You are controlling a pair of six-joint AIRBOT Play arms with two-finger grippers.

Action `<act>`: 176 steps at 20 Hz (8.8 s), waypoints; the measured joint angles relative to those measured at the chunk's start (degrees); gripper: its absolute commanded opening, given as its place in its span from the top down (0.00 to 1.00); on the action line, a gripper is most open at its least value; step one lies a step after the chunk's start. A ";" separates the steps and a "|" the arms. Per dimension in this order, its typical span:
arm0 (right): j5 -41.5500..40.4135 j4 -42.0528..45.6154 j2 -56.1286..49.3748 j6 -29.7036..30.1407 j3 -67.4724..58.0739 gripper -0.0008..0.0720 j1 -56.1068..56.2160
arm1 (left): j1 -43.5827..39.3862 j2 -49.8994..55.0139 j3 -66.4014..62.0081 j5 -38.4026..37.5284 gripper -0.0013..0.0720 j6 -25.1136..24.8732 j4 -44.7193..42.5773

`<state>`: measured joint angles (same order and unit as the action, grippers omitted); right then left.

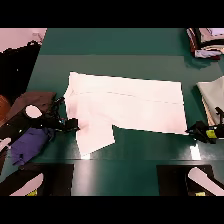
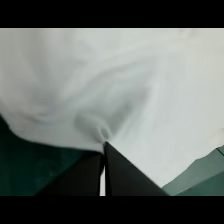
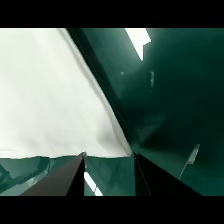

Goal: Fold the shirts.

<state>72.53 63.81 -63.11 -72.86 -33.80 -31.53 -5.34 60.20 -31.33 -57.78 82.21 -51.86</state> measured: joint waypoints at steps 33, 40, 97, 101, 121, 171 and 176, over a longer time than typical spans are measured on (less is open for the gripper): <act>7.32 15.19 -18.08 -5.49 -40.28 0.97 24.24 | -0.04 10.29 -27.61 4.11 0.95 8.96 -13.99; 8.63 4.28 -30.77 -5.73 -52.59 0.44 22.45 | -0.02 17.18 -32.74 10.12 0.95 8.52 -13.77; 5.68 -29.75 -33.42 3.06 -76.08 0.80 61.68 | -7.74 34.10 -73.13 -11.15 0.95 7.56 -20.92; 0.92 -29.59 -42.16 7.89 -81.24 0.20 73.20 | 0.22 26.40 -73.16 -16.02 0.95 6.93 -25.33; -1.95 -20.59 -36.92 3.23 -44.33 0.14 47.98 | 4.94 21.92 -73.18 -18.49 0.95 5.81 -20.55; 7.67 -9.16 -19.47 1.27 -72.83 0.97 -8.74 | -23.78 22.51 -73.18 -7.87 0.95 4.35 -16.79; 9.81 1.31 -10.86 0.92 -57.44 0.66 -15.87 | -23.78 22.53 -73.18 -8.96 0.95 3.15 -16.81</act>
<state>82.35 65.12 -73.97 -71.94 -91.24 -47.40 -29.12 82.74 -104.51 -66.74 85.36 -68.66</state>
